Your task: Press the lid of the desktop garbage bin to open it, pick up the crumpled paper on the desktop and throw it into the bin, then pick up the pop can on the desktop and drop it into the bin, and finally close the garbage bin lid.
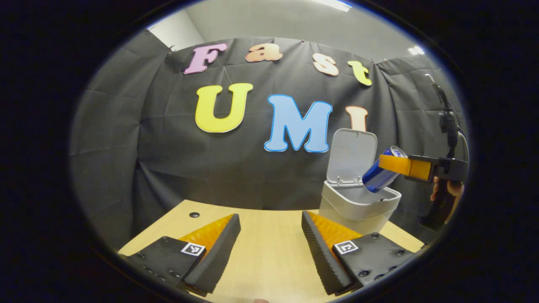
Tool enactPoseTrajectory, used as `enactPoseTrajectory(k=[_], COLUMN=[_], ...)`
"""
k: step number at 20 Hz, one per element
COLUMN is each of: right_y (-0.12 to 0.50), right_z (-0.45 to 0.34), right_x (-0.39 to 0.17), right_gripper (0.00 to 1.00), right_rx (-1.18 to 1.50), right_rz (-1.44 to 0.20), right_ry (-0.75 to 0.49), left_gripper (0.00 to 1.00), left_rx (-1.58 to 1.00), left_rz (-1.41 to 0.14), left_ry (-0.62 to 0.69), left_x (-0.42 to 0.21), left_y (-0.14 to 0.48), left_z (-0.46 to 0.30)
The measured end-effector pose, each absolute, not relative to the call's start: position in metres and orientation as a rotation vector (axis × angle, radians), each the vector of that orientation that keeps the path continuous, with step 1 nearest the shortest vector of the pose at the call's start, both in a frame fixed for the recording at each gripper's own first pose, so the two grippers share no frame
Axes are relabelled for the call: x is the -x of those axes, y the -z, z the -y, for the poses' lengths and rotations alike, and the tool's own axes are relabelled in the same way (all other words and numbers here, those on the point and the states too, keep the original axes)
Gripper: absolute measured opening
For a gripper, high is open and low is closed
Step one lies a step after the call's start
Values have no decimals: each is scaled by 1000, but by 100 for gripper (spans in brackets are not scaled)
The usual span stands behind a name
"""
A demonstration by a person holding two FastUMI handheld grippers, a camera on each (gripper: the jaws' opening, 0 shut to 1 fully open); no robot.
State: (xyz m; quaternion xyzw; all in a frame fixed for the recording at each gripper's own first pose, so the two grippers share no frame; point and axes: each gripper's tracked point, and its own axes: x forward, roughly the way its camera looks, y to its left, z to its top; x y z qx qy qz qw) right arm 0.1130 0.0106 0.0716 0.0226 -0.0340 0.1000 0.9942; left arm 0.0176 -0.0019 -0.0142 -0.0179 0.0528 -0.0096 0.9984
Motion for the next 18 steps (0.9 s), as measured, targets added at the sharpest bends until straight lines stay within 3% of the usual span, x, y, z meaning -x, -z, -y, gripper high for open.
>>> enactPoseTrajectory(k=[5, 6, 7, 8, 9, 18], right_y=[-61, -57, -53, -51, -51, -74], right_z=[-10, -10, -9, -9, -7, 4], right_x=[-142, -150, -154, -157, -158, -150], right_gripper=[82, 92, 84, 94, 86, 88], right_rx=[-28, -24, -22, -21, -21, -36], right_rz=[37, 29, 21, 15, 13, 80], right_ry=[-179, -175, -171, -167, -163, -139], left_gripper=[96, 96, 96, 96, 96, 96], left_rx=[42, 45, 48, 51, 53, 56], left_rz=[-109, -111, -112, -113, -113, -111], left_ry=[8, 7, 7, 6, 7, 20], left_x=[-17, -17, -18, -18, -17, -20], left_y=[16, 16, 17, 17, 18, 16], left_z=[1, 1, 2, 3, 4, 12])
